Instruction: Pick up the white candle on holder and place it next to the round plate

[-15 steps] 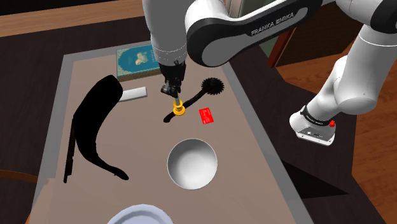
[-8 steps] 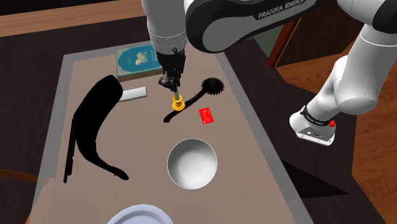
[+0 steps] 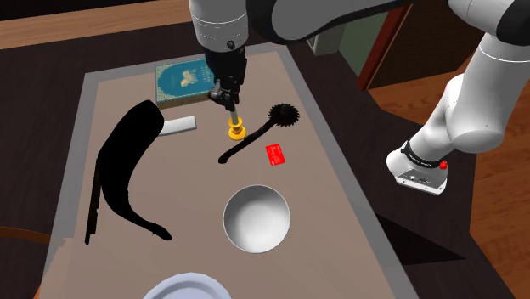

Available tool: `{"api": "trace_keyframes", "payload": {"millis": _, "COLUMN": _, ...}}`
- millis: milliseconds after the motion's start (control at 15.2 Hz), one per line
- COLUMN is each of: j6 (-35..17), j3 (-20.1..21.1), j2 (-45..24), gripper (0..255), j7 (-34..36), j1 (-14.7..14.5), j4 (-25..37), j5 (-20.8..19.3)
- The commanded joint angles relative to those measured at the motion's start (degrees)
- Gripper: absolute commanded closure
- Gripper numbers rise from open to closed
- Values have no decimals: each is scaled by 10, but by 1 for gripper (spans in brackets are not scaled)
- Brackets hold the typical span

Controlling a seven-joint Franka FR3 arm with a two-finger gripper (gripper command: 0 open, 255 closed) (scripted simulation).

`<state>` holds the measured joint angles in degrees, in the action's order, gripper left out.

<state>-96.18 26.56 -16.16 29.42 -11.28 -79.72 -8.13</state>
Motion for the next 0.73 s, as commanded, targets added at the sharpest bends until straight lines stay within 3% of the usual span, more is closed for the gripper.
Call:
{"api": "trace_keyframes", "payload": {"millis": 0, "j6": 18, "j3": 0, "j2": -5, "gripper": 255, "j7": 1, "j1": -3, "j4": 22, "j5": -2}}
{"api": "trace_keyframes", "payload": {"millis": 396, "j6": 70, "j3": 1, "j2": -20, "gripper": 255, "j7": 2, "j1": -13, "j4": 88, "j5": -9}}
{"api": "trace_keyframes", "payload": {"millis": 660, "j6": 38, "j3": 16, "j2": -3, "gripper": 255, "j7": 47, "j1": -37, "j4": 37, "j5": -7}}
